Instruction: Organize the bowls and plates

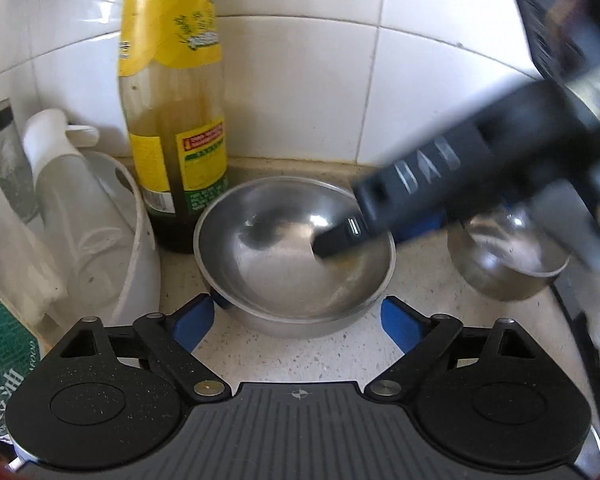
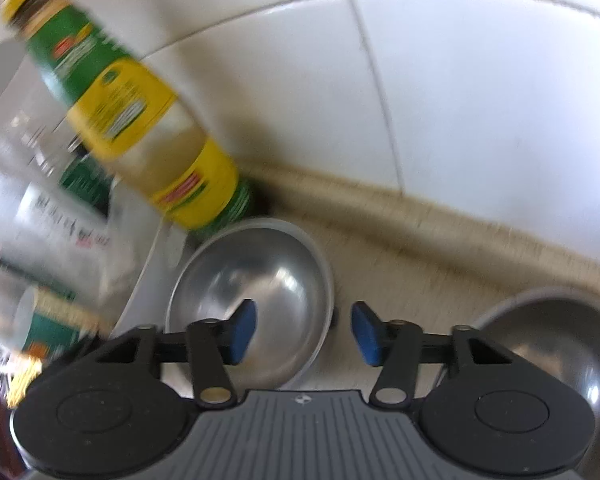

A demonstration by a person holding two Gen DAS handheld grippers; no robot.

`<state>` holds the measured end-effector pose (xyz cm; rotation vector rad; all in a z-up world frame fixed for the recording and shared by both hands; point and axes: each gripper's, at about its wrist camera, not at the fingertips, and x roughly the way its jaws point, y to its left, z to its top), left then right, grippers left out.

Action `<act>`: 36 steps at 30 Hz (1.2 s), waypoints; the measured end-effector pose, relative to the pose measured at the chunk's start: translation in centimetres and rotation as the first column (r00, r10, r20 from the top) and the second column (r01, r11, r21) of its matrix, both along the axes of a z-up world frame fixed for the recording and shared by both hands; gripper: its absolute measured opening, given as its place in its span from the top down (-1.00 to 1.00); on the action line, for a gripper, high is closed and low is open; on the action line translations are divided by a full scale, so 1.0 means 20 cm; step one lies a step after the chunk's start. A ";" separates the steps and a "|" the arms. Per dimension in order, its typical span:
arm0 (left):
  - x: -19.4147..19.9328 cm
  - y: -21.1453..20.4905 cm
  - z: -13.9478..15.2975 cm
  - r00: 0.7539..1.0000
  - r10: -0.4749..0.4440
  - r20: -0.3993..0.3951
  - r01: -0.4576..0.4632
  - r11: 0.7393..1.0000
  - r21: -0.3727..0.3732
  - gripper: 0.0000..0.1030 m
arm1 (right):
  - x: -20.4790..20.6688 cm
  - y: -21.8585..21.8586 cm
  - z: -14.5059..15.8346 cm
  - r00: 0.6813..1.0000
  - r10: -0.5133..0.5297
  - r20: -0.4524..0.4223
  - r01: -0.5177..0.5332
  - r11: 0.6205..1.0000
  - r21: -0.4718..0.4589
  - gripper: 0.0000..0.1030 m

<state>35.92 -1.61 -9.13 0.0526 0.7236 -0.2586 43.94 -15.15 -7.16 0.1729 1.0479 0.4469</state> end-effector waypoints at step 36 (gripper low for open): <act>-0.10 -0.04 0.17 0.971 -0.087 0.223 0.057 0.989 0.137 -1.00 | -0.10 0.06 0.16 0.996 0.085 0.032 -0.089 0.986 0.139 -0.21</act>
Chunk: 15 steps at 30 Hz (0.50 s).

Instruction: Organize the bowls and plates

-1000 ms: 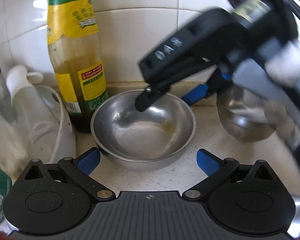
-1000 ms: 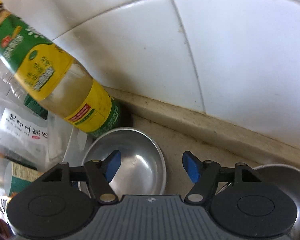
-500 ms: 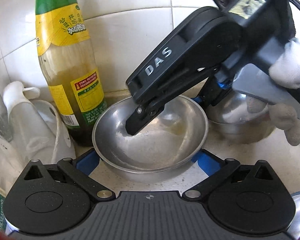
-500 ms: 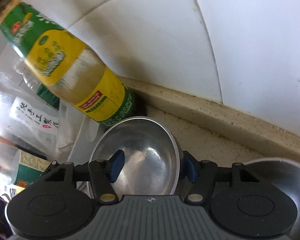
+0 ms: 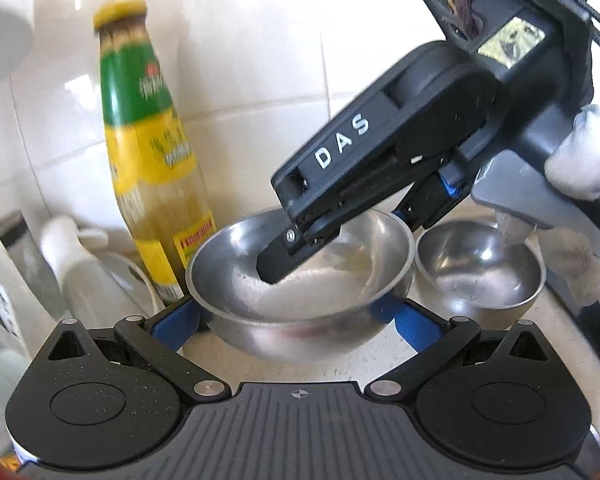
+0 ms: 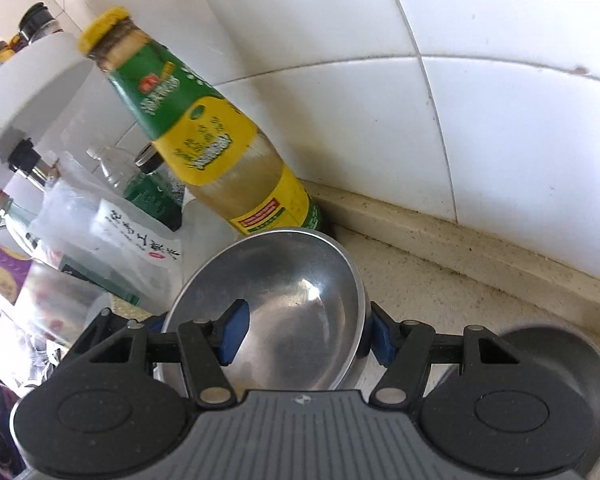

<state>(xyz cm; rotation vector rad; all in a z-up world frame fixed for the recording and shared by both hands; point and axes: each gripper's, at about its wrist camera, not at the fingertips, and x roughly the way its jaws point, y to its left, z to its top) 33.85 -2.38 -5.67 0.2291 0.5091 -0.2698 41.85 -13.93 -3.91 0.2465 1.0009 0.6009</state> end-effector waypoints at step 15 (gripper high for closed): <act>-0.43 -0.03 0.19 0.994 -0.103 0.034 0.103 0.995 -0.010 -1.00 | -0.53 -0.13 0.26 0.999 -0.026 0.025 0.026 1.000 0.002 -0.22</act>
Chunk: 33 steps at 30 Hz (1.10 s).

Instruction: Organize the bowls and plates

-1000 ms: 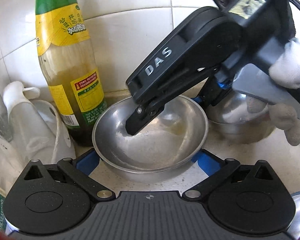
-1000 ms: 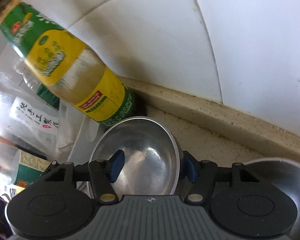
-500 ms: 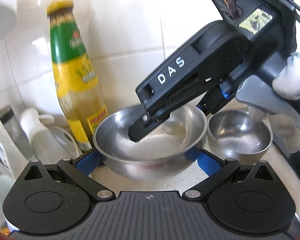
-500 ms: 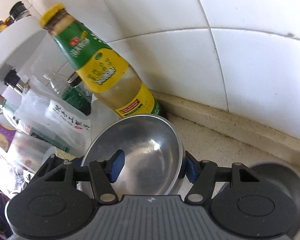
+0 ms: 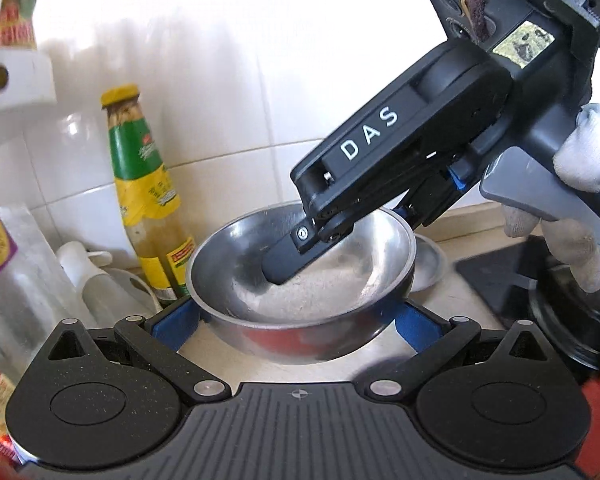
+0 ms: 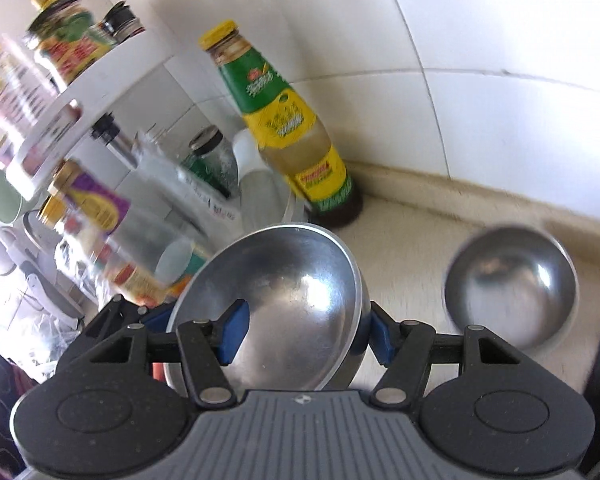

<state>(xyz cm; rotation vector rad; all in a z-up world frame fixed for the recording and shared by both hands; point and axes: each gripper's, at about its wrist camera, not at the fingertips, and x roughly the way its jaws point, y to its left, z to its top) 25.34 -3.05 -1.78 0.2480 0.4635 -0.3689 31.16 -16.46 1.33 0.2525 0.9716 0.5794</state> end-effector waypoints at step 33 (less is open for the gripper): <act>-0.36 -0.03 -0.25 0.985 -0.143 -0.100 0.162 0.961 0.226 -1.00 | -0.40 -0.04 -0.26 0.997 -0.075 0.013 0.076 0.975 -0.207 -0.15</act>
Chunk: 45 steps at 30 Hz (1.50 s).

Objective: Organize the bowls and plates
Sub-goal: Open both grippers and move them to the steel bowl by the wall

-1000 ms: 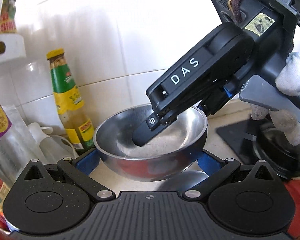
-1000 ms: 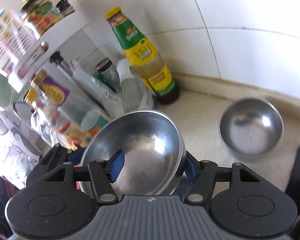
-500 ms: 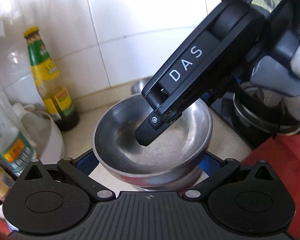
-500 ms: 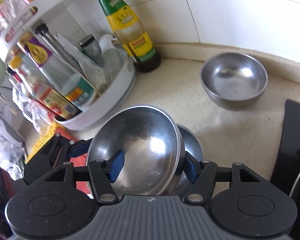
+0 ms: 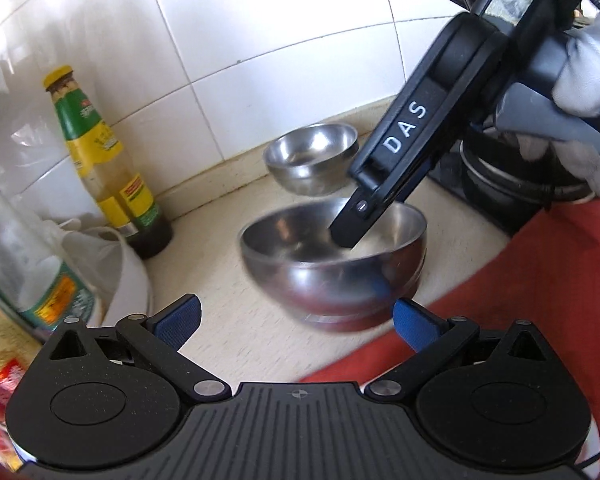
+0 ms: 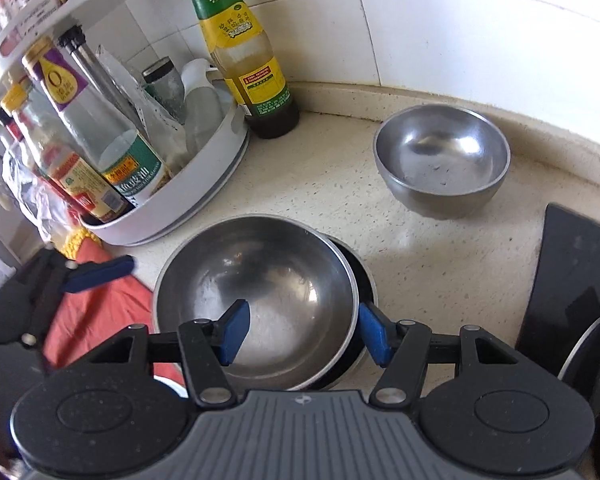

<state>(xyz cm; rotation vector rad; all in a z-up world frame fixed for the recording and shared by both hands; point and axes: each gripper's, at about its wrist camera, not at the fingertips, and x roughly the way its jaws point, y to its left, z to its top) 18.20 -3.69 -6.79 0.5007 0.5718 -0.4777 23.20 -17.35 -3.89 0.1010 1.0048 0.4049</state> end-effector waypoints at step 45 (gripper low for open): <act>0.80 -0.26 0.21 0.996 0.005 -0.088 -0.023 0.977 -0.211 -1.00 | 0.51 -0.48 0.12 0.941 -0.337 0.002 0.337 0.940 0.046 -0.24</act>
